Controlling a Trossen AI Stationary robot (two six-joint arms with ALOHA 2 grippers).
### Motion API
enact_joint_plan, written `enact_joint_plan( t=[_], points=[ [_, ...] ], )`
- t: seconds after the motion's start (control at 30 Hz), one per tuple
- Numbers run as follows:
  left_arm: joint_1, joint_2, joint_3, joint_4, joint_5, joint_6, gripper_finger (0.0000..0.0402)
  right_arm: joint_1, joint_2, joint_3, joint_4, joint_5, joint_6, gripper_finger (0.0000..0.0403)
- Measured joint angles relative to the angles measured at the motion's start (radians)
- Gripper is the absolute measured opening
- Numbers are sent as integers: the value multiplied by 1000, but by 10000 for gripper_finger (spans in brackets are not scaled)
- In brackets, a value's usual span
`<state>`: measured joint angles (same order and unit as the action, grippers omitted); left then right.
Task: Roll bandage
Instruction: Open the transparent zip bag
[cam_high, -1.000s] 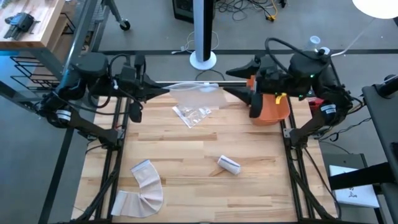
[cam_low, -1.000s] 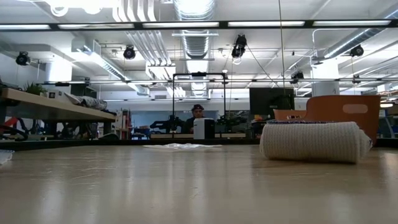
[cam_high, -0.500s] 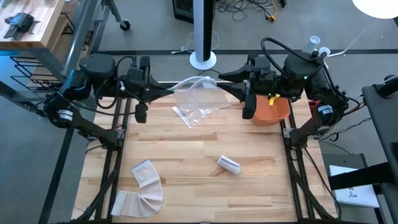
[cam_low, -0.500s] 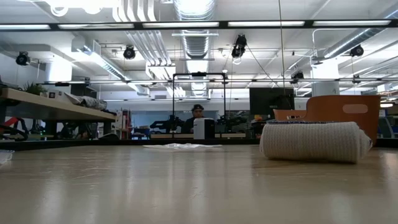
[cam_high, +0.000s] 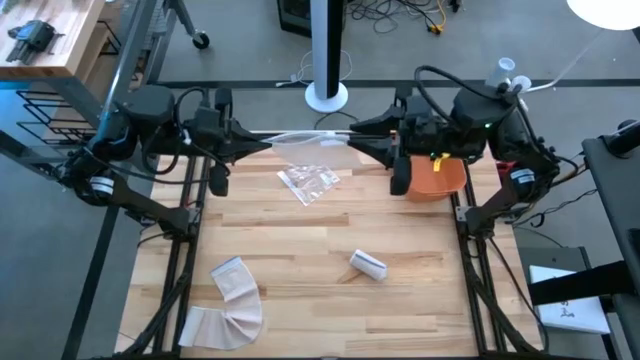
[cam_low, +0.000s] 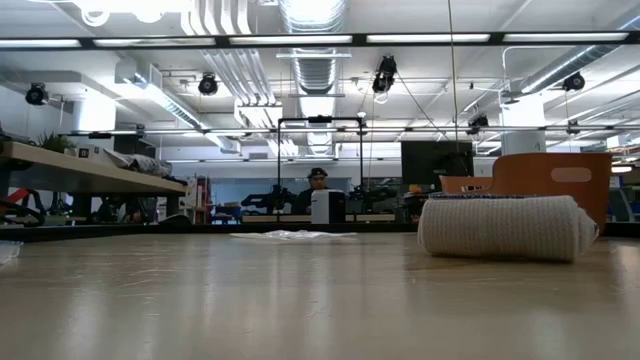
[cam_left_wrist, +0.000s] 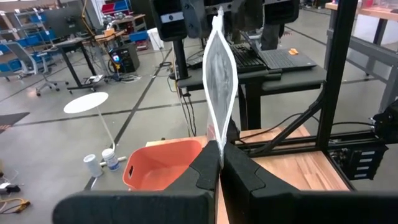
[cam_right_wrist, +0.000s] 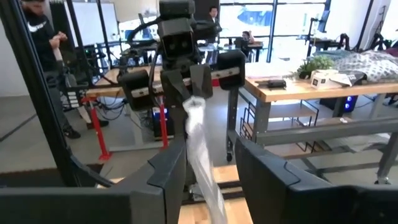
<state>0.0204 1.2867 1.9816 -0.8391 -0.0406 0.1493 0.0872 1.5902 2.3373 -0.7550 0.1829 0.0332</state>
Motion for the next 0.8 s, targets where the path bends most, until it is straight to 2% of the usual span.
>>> enact_joint_plan(
  t=[0.13, 0.23, 0.57, 0.8],
  points=[
    [0, 1, 0, 0, 0, 8, 0, 0, 6, 1, 38, 0, -3, 135],
    [0, 2, 0, 0, 0, 16, 0, 0, 9, 1, 39, 0, 0, 119],
    [0, 13, -1, 0, 0, 4, 0, 0, 29, 0, 36, 0, 4, 11],
    [0, 33, -1, 6, 4, -64, 0, -1, 40, -9, 29, 1, -77, 4]
  ],
)
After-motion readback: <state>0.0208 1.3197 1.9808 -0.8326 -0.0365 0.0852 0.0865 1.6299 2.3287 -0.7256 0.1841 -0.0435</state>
